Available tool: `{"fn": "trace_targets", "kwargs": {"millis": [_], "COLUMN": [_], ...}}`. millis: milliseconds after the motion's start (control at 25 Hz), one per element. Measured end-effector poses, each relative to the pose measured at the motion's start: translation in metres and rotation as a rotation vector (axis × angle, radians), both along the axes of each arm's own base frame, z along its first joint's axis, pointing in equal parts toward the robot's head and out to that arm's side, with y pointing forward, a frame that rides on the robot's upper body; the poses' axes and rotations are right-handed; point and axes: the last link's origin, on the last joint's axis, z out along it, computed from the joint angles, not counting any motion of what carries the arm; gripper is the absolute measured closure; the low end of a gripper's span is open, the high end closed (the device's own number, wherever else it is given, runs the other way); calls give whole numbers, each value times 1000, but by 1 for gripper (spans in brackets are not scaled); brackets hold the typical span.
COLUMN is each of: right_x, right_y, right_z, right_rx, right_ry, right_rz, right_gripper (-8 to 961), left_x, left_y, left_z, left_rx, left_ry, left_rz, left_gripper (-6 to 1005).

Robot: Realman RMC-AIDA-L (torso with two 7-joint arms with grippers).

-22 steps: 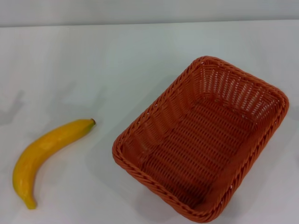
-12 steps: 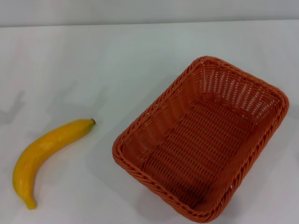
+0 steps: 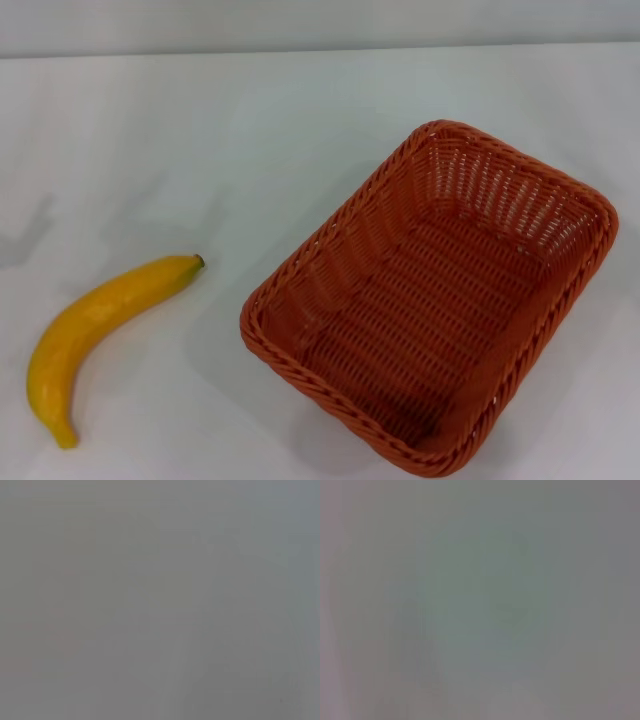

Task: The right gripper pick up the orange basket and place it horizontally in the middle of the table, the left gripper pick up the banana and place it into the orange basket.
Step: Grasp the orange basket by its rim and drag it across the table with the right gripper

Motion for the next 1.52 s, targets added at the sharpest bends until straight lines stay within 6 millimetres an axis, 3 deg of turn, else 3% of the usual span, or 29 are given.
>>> {"fn": "trace_targets", "kwargs": {"millis": [280, 480, 600, 960, 1200, 1520], "right_x": [-75, -122, -140, -169, -181, -182], "right_y": [42, 71, 81, 103, 112, 118], "right_z": [14, 5, -5, -61, -94, -126], "right_rx": [-277, -464, -568, -840, -897, -920], "right_ry": [-215, -387, -466, -627, -700, -815], "right_rz": [-59, -132, -173, -264, -262, -306], "right_gripper": [246, 246, 246, 245, 245, 245], "left_x": [0, 1, 3, 6, 3, 2], "left_y": [0, -2, -1, -1, -4, -6], "left_z": [0, -1, -1, -7, -9, -11], "left_rx": [-7, -11, -15, -45, -52, -55], "left_ry": [-6, -9, -8, -6, -5, -11], "left_rz": [-1, -9, -22, -36, -28, -22], "left_gripper": [196, 197, 196, 196, 197, 197]}}
